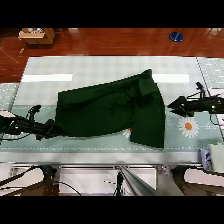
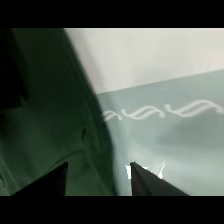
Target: Fold the shirts.
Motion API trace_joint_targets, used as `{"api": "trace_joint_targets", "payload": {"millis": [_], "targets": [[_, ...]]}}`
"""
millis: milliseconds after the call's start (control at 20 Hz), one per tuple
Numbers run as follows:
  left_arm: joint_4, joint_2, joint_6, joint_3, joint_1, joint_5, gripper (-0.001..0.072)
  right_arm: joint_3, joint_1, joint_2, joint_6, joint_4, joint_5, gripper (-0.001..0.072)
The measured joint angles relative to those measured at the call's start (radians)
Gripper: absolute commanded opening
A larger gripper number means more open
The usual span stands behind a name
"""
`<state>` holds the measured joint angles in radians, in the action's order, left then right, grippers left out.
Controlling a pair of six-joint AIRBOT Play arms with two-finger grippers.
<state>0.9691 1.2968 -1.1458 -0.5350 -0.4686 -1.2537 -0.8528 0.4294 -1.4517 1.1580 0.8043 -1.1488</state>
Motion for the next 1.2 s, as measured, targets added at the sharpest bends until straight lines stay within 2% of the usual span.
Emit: {"api": "trace_joint_targets", "payload": {"millis": [50, 150, 200, 250, 300, 550, 650, 850, 950, 1100, 1200], "targets": [[0.000, 0.000, 0.000, 0.000, 0.000, 0.001, 0.0021, 0.005, -0.023, -0.012, -0.006, -0.016, 0.014, 0.0457], [-0.002, 0.000, 0.000, 0.000, 0.000, 0.003, 0.0021, 0.010, -0.077, -0.035, -0.013, -0.053, 0.047, 0.0363], [-0.002, 0.000, 0.000, 0.000, 0.000, 0.003, 0.0021, 0.011, -0.105, -0.047, -0.013, -0.068, 0.068, 0.0251], [-0.002, 0.000, 0.000, 0.000, 0.000, 0.003, 0.0021, 0.012, -0.129, -0.055, -0.011, -0.069, 0.088, 0.0064], [-0.002, 0.000, 0.000, -0.001, 0.000, 0.004, 0.0020, 0.013, -0.150, -0.062, -0.007, -0.075, 0.111, 0.0034], [0.019, -0.057, 0.006, -0.076, 0.000, 0.077, 0.0020, -0.042, -0.165, -0.014, -0.064, -0.135, 0.118, 0.0034], [-0.045, -0.133, 0.010, -0.162, 0.000, 0.053, 0.0019, -0.104, -0.146, 0.060, -0.089, -0.149, 0.077, 0.0034], [-0.232, -0.355, 0.026, -0.417, 0.001, 0.043, 0.0019, -0.303, -0.132, 0.278, -0.116, -0.174, 0.000, 0.0034], [-0.313, -0.478, 0.030, -0.570, 0.001, 0.081, 0.0018, -0.423, -0.139, 0.395, -0.130, -0.187, -0.001, 0.0033], [-0.333, -0.638, 0.032, -0.811, 0.001, 0.177, 0.0018, -0.604, -0.147, 0.551, -0.119, -0.170, 0.050, 0.0033], [-0.288, -0.711, 0.029, -0.955, 0.001, 0.219, 0.0018, -0.717, -0.150, 0.640, -0.049, -0.088, 0.103, 0.0033]]}}
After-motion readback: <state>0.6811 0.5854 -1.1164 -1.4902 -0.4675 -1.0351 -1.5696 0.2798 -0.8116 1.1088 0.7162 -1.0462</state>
